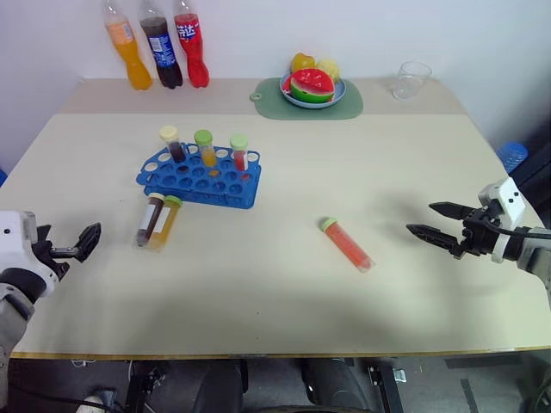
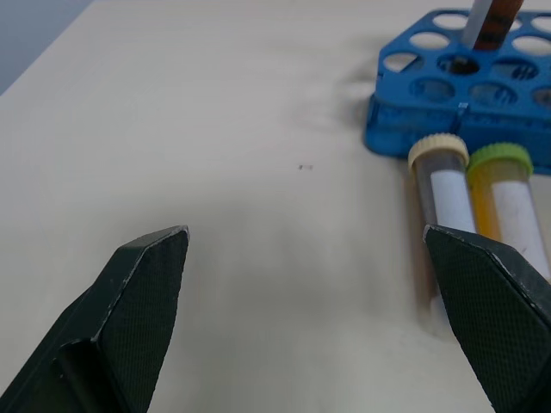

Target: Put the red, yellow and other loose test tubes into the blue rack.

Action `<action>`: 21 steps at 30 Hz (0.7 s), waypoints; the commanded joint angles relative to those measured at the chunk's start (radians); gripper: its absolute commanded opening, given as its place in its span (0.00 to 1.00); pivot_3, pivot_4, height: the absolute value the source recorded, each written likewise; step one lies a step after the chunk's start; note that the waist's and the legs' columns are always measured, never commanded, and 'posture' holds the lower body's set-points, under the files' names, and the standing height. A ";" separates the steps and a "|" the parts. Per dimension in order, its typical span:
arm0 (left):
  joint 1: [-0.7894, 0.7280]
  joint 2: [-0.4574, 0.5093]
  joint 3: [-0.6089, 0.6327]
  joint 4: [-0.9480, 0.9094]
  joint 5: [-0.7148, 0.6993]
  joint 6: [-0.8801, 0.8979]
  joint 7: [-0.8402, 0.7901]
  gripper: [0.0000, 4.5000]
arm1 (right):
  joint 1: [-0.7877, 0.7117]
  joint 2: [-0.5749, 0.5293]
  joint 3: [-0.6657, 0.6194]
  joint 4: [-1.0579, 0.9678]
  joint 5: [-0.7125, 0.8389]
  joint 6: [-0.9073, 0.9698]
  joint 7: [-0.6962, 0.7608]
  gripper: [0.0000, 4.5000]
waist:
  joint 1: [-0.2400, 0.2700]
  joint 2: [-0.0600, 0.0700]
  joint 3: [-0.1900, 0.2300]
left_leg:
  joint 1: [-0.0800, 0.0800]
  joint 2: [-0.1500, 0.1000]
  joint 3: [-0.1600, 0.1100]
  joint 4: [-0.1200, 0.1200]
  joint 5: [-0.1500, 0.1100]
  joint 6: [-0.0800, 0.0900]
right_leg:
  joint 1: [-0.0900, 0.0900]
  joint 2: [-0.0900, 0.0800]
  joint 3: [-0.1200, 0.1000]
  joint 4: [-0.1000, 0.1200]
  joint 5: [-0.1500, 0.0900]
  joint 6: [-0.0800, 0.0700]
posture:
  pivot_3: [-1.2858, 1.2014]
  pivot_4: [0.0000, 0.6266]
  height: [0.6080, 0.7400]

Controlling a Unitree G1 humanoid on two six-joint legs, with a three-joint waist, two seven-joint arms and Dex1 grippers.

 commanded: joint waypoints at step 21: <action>-0.162 -0.001 -0.101 0.001 0.031 -0.019 0.004 1.00 | -0.066 0.093 0.037 -0.195 0.056 0.106 -0.150 0.98 | 0.008 0.000 0.000 | -0.001 0.000 -0.001 0.001 0.000 0.000 | 0.000 0.000 0.000 0.001 0.000 0.000 | 0.52 0.24 0.95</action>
